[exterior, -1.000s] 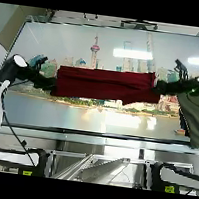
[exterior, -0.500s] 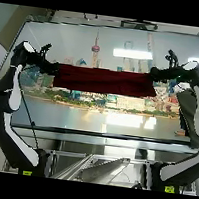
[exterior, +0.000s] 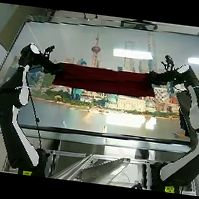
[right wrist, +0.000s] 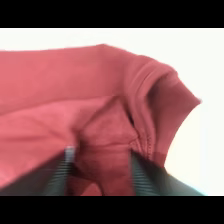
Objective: Fold the shirts.
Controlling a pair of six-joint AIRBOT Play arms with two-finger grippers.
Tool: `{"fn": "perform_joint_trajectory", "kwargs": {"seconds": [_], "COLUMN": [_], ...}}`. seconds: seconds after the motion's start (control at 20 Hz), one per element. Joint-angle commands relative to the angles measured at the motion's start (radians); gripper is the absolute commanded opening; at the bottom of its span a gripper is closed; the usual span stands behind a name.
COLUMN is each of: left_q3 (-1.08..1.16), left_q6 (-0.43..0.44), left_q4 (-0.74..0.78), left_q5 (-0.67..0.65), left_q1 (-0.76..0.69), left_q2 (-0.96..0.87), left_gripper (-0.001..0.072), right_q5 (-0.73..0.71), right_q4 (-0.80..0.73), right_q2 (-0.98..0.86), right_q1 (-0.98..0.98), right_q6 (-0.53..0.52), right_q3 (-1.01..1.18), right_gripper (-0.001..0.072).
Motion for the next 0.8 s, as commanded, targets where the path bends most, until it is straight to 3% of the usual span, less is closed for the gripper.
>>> {"fn": "perform_joint_trajectory", "kwargs": {"seconds": [0.0,0.05,0.3,0.65,0.7,0.75], "left_q3": [0.057,0.046,-0.057,-0.057,-0.056,-0.056], "left_q6": [0.0,0.0,0.0,-0.001,-0.001,-0.001], "left_q4": [-0.003,-0.004,0.004,0.003,-0.006,-0.027], "left_q5": [-0.064,-0.051,0.104,0.126,0.123,0.122], "left_q1": [0.0,0.0,0.005,0.026,0.027,0.023], "left_q2": [0.006,0.03,0.163,0.231,0.237,0.242], "left_gripper": [0.0608,0.0703,0.0702,0.0701,0.069,0.0692], "right_q5": [0.071,0.085,0.212,0.231,0.218,0.208], "right_q4": [-0.047,-0.072,-0.014,0.222,0.222,0.222], "right_q2": [0.005,0.005,-0.081,-0.152,-0.152,-0.152], "right_q1": [-0.026,-0.037,-0.058,-0.01,0.004,0.014], "right_q6": [0.005,0.038,0.085,0.001,-0.01,-0.01], "right_q3": [0.09,0.098,0.097,0.097,0.097,0.097], "right_gripper": [0.0595,0.0665,0.0665,0.0659,0.0611,0.0475]}}
